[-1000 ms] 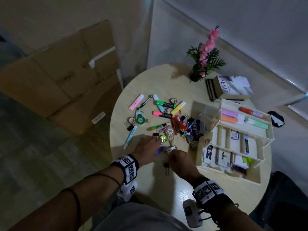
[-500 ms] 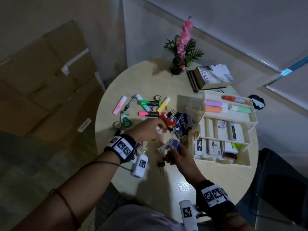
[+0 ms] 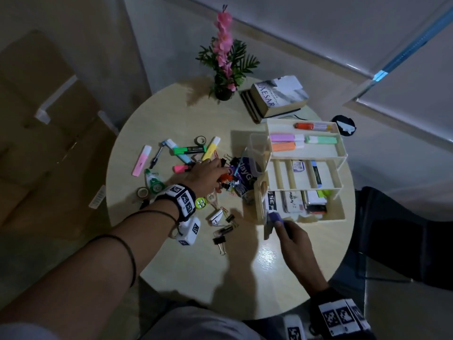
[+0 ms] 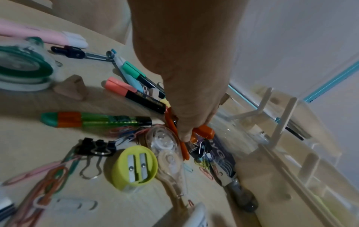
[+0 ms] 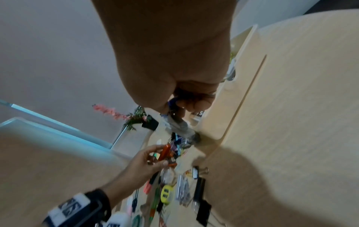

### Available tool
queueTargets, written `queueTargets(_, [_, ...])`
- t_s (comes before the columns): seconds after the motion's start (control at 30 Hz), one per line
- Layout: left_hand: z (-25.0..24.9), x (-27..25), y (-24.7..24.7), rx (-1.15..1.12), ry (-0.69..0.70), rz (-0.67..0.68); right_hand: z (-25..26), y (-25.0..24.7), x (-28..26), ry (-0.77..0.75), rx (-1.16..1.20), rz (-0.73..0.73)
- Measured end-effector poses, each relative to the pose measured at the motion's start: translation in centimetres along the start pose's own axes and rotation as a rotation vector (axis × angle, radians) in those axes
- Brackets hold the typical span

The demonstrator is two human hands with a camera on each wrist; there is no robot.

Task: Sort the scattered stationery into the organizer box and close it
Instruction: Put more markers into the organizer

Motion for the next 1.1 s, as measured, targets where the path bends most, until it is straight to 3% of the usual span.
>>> queueTargets(0.13, [-0.7, 0.4, -0.6, -0.037, 0.011, -0.008, -2.4, -3.0, 2.8, 0.135, 0.076, -0.110])
queueTargets(0.33, [-0.4, 0.2, -2.4, -0.184, -0.073, -0.017, -3.5, -3.6, 8.4, 0.137, -0.054, -0.106])
queueTargets(0.53, [0.7, -3.5, -5.6, -0.320, -0.213, -0.192, -4.3, -1.7, 11.6, 0.175, -0.102, -0.115])
queueTargets(0.7, [0.5, -8.4, -6.4, -0.381, -0.320, -0.225, -4.2, 0.2, 13.0, 0.118, -0.254, -0.058])
queueTargets(0.83, [-0.5, -11.0, -6.4, -0.336, -0.352, -0.237, -3.1, 1.3, 13.1, 0.057, -0.207, -0.024])
queueTargets(1.1, [-7.5, -9.6, -6.0, -0.331, -0.291, -0.291, -3.0, 2.3, 13.0, 0.021, -0.128, 0.111])
Point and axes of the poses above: each hand's wrist, its own x-axis towards the middle knuckle, its own y-axis out of the palm, z = x × y, the point moved 10 cm from there along x, towards the middle knuckle, and after that the axes turned 10 degrees about -z, right-handed, at the moved point
